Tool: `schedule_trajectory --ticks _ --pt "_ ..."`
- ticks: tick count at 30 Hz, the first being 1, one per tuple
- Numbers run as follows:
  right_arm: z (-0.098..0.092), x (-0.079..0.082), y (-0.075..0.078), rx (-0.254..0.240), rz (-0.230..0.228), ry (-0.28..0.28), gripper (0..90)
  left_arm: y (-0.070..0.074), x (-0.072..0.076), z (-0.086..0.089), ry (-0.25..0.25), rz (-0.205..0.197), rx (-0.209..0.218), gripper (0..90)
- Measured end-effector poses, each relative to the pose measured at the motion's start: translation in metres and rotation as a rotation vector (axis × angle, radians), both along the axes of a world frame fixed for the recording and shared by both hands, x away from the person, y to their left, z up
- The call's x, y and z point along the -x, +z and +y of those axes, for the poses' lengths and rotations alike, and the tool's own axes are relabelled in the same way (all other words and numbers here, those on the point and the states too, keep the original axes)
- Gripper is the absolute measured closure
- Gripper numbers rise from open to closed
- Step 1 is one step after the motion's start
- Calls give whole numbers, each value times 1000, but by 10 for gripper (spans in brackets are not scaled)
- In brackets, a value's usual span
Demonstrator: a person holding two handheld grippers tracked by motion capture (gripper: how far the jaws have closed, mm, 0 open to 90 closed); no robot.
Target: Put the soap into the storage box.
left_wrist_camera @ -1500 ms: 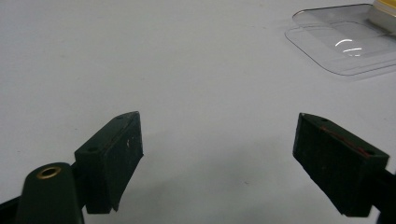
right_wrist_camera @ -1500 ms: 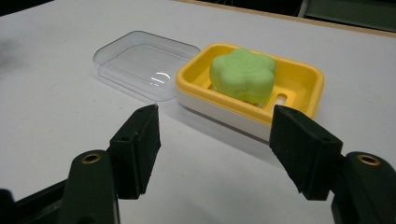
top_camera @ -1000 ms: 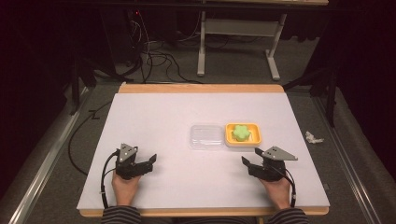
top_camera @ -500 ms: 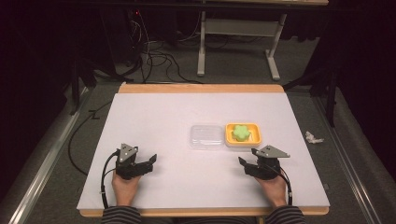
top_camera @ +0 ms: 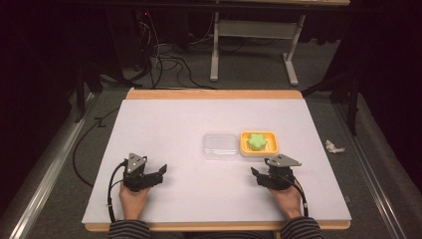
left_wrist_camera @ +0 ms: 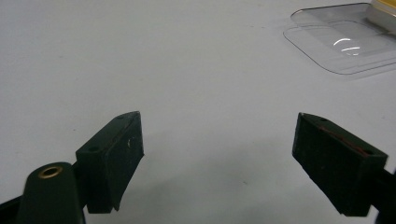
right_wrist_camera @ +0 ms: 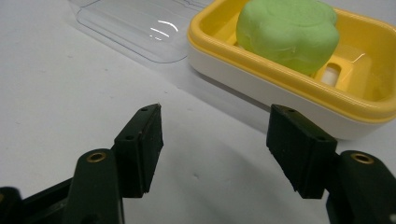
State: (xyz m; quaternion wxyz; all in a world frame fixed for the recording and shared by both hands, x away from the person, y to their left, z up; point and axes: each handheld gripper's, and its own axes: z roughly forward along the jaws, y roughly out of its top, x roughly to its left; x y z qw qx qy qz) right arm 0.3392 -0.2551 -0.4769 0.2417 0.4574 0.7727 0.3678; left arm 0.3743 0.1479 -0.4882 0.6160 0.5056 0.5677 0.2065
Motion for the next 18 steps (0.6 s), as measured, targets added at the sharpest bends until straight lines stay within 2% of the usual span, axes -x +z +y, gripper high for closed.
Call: schedule_trajectory --ticks 13,18 --pt "5 1 -3 45 -11 20 389 0 0 0 1 -2 -2 173" --pt "6 0 -3 64 -11 27 430 0 0 0 1 0 -6 176"
